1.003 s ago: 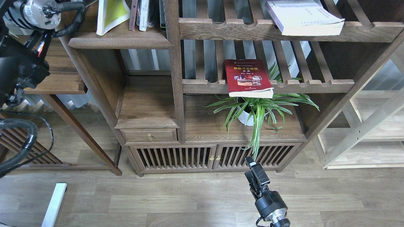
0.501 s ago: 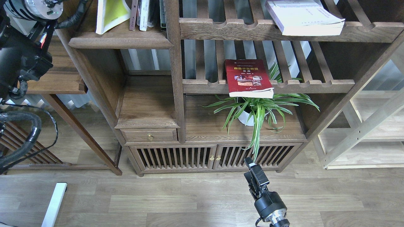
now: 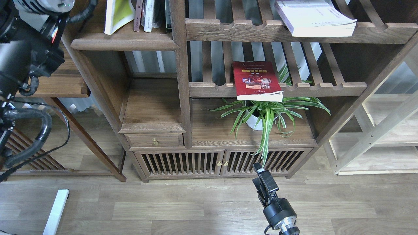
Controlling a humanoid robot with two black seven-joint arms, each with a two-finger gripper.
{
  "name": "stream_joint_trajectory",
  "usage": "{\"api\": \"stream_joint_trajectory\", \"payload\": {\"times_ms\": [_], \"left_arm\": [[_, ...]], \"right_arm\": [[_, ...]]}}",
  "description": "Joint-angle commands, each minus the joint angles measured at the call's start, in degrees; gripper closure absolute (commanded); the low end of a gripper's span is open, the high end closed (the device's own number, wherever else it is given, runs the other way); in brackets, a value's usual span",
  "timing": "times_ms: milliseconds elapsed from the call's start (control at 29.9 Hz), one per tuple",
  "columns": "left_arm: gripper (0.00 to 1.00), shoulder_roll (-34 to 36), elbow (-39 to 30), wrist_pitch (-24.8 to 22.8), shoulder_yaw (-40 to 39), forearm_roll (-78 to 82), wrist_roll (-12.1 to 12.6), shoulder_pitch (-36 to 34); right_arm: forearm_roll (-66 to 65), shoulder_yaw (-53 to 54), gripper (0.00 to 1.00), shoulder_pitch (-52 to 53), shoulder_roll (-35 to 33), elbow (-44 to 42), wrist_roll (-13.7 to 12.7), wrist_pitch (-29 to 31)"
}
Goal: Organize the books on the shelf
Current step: 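Release the yellow book on the top shelf and withdraw the left gripper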
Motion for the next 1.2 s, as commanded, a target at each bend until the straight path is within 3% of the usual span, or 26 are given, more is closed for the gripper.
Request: {"api": "stream_joint_trajectory", "payload": {"times_ms": [0,401,736,936,1170], "left_arm": [[0.69,-0.03,0.02,0.17,-0.03,-0.08,-0.01,-0.8],[0.68,0.49,-1.56,0.17,-0.99,-0.16,-0.01,-0.89],[0.65,6.99,-11.22,2.28,-1.17,-0.25,1.83,2.79],[0.62,11.74,-20.97,2.54,-1.87,-0.25,4.91,9.64],[0.56,15.44,-31.08,5.61,-3.45,-0.25,5.0,16.94]], "right_arm": [[0.0,-0.17,0.01,0.0,0.0,0.0,0.0,0.0],[0.0,-0.17,0.01,-0.08,0.0,0.0,0.0,0.0],[0.88,-0.35,0.01,0.0,0.0,-0.09,-0.7,0.0],[0.88,-0.44,0.01,0.79,0.0,-0.09,-0.7,0.0],[0.97,-1.66,0.01,0.88,0.0,-0.09,-0.7,0.0]]}}
